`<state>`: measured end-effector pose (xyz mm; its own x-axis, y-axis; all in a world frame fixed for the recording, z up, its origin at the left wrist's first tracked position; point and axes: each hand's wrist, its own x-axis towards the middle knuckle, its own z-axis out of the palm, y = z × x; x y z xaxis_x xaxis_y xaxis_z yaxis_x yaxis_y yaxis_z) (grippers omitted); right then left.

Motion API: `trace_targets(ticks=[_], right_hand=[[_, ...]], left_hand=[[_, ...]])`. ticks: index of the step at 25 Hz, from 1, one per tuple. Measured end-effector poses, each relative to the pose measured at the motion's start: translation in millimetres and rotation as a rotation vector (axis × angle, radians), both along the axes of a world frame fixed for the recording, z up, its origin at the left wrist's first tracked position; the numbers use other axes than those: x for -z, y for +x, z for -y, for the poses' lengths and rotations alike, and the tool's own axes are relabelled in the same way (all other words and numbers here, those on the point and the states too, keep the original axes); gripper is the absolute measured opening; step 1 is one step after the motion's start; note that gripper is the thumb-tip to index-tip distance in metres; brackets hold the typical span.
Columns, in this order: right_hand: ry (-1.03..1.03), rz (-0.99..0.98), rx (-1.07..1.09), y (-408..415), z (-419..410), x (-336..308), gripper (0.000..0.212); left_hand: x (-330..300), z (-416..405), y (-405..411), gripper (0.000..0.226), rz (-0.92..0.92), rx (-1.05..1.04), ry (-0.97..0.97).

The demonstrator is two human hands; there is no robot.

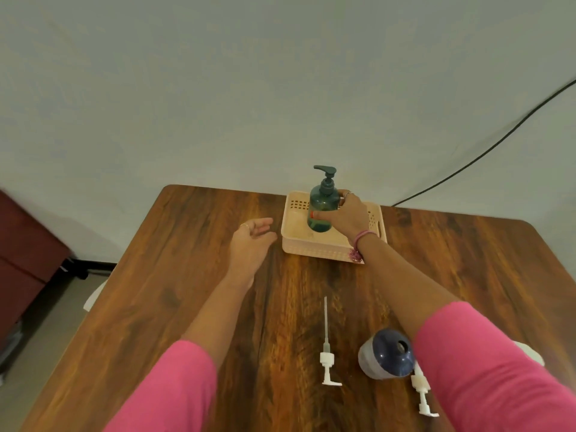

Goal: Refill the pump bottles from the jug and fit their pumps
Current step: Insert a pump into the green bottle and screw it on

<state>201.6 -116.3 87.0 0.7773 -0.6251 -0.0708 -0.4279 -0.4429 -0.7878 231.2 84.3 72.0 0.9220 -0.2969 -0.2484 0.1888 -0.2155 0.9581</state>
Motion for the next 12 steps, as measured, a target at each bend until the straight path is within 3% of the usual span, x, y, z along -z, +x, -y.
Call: trace_targets(ticks=[7, 12], right_hand=[[0.065, -0.177, 0.031, 44.6, 8.2, 66.8, 0.066], [0.120, -0.197, 0.074, 54.4, 13.5, 89.3, 0.072]], left_hand=[[47.0, -20.0, 23.6, 0.023, -0.152, -0.034, 0.053], [66.3, -25.7, 25.5, 0.021, -0.205, -0.048, 0.082]])
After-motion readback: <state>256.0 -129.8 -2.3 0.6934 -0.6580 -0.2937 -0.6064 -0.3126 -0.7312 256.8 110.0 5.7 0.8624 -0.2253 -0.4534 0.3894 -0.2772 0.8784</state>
